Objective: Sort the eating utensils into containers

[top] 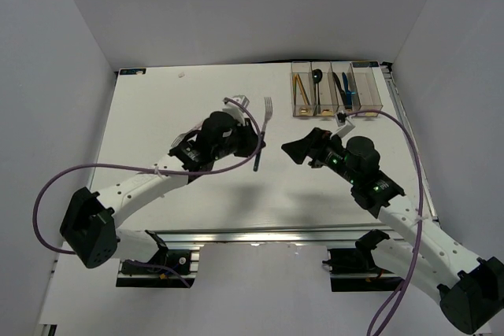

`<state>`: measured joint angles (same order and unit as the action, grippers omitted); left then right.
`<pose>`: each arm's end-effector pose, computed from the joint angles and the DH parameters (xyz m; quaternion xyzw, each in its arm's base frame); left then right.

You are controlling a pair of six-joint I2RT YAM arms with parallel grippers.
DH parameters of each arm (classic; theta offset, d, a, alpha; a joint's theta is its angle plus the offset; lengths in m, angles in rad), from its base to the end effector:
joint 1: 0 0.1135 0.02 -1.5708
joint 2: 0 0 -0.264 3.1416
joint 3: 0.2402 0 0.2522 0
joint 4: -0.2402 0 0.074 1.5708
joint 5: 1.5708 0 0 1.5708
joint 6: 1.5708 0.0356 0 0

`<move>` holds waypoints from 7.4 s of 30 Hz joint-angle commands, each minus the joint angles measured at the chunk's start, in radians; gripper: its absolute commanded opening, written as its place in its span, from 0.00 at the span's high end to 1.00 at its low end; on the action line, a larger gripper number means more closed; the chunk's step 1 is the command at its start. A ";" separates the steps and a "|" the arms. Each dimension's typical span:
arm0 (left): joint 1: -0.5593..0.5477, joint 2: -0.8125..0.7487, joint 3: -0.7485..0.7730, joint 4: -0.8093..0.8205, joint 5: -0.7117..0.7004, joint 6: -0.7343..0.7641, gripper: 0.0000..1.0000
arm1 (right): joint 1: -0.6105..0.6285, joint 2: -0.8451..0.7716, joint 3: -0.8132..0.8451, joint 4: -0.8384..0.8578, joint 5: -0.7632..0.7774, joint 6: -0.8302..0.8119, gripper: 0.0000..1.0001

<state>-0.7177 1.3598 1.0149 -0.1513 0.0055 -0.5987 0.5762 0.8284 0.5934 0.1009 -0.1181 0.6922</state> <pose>0.2348 -0.2053 0.2931 0.0525 0.8575 -0.3149 0.4034 0.1672 0.1136 0.2947 0.0048 0.7526 0.4251 0.5029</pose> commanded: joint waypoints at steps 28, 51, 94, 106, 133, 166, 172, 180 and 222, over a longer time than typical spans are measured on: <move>-0.216 0.035 0.117 0.050 0.008 0.097 0.73 | -0.002 0.212 0.157 0.083 -0.014 0.162 1.00; -0.215 -0.347 -0.068 -0.573 -0.682 0.152 0.02 | -0.633 1.371 1.750 -0.713 0.268 -0.531 1.00; -0.204 -0.294 -0.119 -0.545 -0.739 0.128 0.02 | -0.691 1.413 1.611 -0.326 0.147 -0.590 0.18; 0.139 0.083 0.197 -0.492 -0.558 0.261 0.02 | -0.515 0.740 0.868 -0.464 0.018 -0.503 0.11; 0.546 0.785 0.568 -0.527 0.005 0.577 0.18 | -0.265 0.141 0.321 -0.463 -0.169 -0.435 0.11; -0.114 0.194 -0.105 0.432 0.350 -0.085 1.00 | -0.197 0.147 -0.092 0.204 -0.091 0.211 0.16; -0.140 0.219 -0.078 0.466 0.363 -0.096 1.00 | -0.154 0.190 -0.089 0.187 -0.040 0.225 0.22; -0.146 0.237 -0.064 0.475 0.396 -0.093 0.93 | -0.107 0.244 -0.035 0.224 -0.041 0.193 0.84; -0.152 -0.198 -0.164 -0.470 -0.605 0.234 0.02 | -0.677 1.549 1.728 -0.175 0.055 -0.760 1.00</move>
<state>-0.8661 1.2060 0.8581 -0.6281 -0.6086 -0.3721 -0.0860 2.4046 2.2574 -0.1322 -0.0742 0.0017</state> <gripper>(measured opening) 0.979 0.169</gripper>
